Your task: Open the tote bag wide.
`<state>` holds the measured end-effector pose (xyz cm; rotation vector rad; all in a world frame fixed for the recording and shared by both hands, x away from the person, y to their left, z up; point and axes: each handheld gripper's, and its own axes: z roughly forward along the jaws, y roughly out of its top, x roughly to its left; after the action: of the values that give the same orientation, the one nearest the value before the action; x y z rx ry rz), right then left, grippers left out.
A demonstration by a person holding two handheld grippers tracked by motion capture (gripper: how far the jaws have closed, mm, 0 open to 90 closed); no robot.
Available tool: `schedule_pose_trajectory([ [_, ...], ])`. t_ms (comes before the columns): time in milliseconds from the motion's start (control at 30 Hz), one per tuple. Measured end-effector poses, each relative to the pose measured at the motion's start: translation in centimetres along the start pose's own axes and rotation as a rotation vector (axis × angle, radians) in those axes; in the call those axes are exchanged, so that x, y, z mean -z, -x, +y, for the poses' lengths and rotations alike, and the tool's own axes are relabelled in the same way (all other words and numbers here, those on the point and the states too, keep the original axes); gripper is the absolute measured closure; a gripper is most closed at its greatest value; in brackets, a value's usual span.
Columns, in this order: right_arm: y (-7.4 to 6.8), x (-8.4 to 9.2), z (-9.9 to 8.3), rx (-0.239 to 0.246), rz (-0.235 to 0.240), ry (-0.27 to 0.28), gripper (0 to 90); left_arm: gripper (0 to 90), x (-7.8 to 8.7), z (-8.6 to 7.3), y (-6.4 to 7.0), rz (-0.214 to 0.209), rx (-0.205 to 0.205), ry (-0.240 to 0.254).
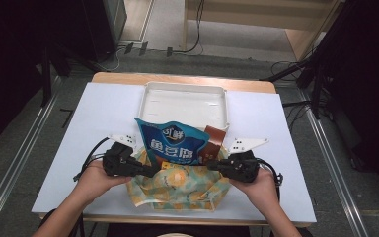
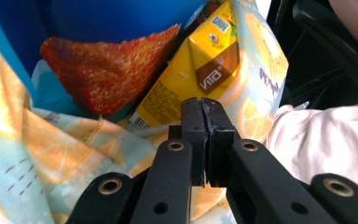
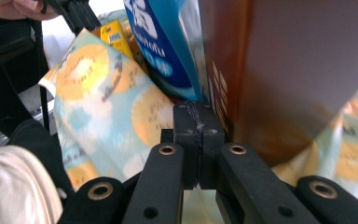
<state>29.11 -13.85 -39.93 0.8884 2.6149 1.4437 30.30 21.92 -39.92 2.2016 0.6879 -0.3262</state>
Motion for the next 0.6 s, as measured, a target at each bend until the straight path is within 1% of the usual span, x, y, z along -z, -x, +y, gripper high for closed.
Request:
schedule_pose_trajectory([
  [67, -0.2, -0.5, 0.3, 0.006, -0.010, 0.006, 90.0, 88.9, -0.1, 0.1, 0.1, 0.001, 0.004, -0.004],
  [167, -0.3, -1.1, 0.5, 0.008, -0.025, 0.006, 90.0, 88.9, -0.3, 0.1, 0.1, 0.001, -0.005, -0.011],
  [300, -0.4, -1.9, 0.5, 0.005, -0.045, -0.010, 90.0, 88.8, -0.6, -0.1, 0.2, -0.009, -0.004, -0.019],
  [400, -0.6, -2.4, 0.6, 0.019, -0.062, -0.017, 89.5, 88.7, -0.8, -0.2, 0.1, -0.015, -0.003, -0.027],
  [433, -0.6, -2.5, 0.6, 0.016, -0.069, -0.018, 89.0, 88.8, -0.9, -0.2, 0.2, -0.018, -0.001, -0.026],
  [600, -0.5, -2.9, 0.6, 0.007, -0.075, -0.020, 87.9, 88.8, -1.0, -0.2, 0.3, -0.027, -0.004, -0.028],
])
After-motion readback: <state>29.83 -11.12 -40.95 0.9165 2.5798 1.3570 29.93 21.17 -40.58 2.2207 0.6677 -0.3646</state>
